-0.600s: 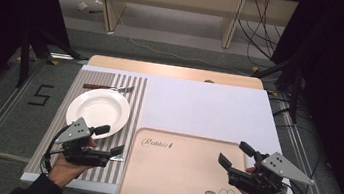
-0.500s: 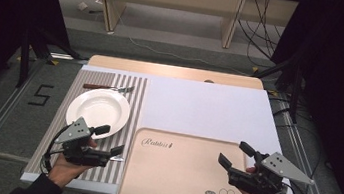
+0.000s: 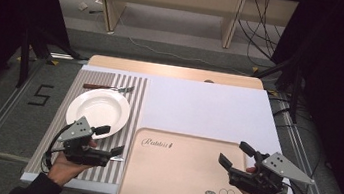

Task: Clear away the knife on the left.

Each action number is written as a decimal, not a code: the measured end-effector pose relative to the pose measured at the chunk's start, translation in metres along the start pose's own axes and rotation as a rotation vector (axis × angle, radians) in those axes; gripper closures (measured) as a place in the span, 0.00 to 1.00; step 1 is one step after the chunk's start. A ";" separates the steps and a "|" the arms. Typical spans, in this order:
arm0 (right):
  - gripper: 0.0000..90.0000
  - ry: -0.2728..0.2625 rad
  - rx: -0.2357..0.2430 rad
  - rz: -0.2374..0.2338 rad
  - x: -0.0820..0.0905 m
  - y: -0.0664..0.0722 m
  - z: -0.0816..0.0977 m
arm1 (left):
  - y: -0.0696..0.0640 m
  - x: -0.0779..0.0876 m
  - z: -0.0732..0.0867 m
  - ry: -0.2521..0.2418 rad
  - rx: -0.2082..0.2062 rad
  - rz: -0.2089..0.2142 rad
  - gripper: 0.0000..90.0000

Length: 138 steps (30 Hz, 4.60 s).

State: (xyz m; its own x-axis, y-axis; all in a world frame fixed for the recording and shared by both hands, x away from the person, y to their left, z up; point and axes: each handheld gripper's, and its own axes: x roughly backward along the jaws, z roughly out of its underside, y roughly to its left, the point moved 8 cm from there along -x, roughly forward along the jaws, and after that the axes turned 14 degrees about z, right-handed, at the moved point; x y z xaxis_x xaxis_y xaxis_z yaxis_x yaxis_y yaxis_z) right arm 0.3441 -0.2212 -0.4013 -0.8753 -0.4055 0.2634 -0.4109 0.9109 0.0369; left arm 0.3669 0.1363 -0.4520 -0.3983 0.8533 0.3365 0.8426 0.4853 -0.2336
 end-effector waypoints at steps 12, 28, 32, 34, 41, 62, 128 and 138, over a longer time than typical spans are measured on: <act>0.23 -0.005 0.000 -0.006 0.003 0.001 0.000 | 0.007 0.002 0.013 0.181 -0.011 -0.013 0.18; 0.23 0.007 0.010 -0.012 0.002 0.002 0.001 | 0.032 0.024 0.048 0.509 0.006 -0.045 0.22; 0.23 0.007 0.011 -0.012 0.002 0.002 0.001 | 0.035 0.028 0.057 0.572 0.009 -0.046 0.24; 0.23 0.007 0.011 -0.012 0.002 0.001 0.001 | 0.036 0.028 0.061 0.593 0.026 -0.040 0.25; 0.24 0.009 0.013 -0.009 0.002 0.000 0.001 | 0.046 0.033 0.074 0.690 0.029 -0.081 0.26; 0.24 0.019 0.017 -0.013 -0.001 0.002 0.003 | 0.078 0.042 0.088 0.878 0.064 -0.123 0.46; 0.25 0.025 0.022 -0.013 -0.002 0.003 0.004 | -0.009 -0.025 0.021 0.478 0.339 0.207 0.86; 0.25 0.026 0.022 -0.015 -0.002 0.003 0.004 | -0.019 -0.046 0.020 0.443 0.355 0.232 0.86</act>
State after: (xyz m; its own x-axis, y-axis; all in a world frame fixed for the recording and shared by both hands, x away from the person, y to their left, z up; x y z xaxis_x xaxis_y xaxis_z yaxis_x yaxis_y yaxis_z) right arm 0.3436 -0.2179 -0.4057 -0.8620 -0.4169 0.2882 -0.4300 0.9026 0.0196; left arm 0.3619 0.0911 -0.4812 0.0340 0.8207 0.5703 0.6865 0.3955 -0.6102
